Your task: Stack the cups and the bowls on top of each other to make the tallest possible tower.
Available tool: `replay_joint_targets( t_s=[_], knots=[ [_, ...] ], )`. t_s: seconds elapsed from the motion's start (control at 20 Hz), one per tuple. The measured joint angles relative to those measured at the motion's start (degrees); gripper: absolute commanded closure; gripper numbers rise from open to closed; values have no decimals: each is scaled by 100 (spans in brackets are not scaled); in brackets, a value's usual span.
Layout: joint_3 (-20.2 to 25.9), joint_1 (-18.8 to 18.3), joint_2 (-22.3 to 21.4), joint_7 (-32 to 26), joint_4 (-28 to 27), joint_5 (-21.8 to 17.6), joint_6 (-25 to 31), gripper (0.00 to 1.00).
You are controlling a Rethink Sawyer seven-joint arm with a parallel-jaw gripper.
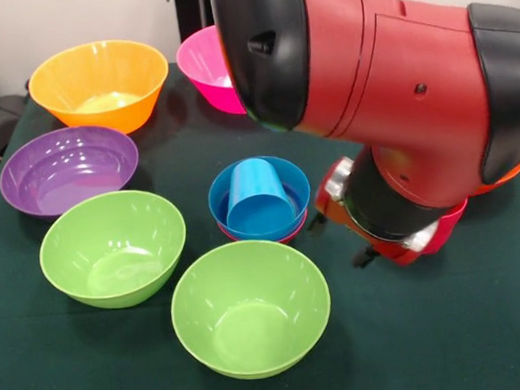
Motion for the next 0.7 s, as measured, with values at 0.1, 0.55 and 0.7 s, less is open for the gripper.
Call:
replay_joint_targets(
  t_s=[0.1, 0.55, 0.7],
  knots=[
    [-250, -36, 88, 32, -78, 376, -1, 0],
    [-1291, -62, 172, 87, -131, 1170, -1, 0],
    [-1361, -22, 127, 87, -35, 1057, -1, 0]
  ],
)
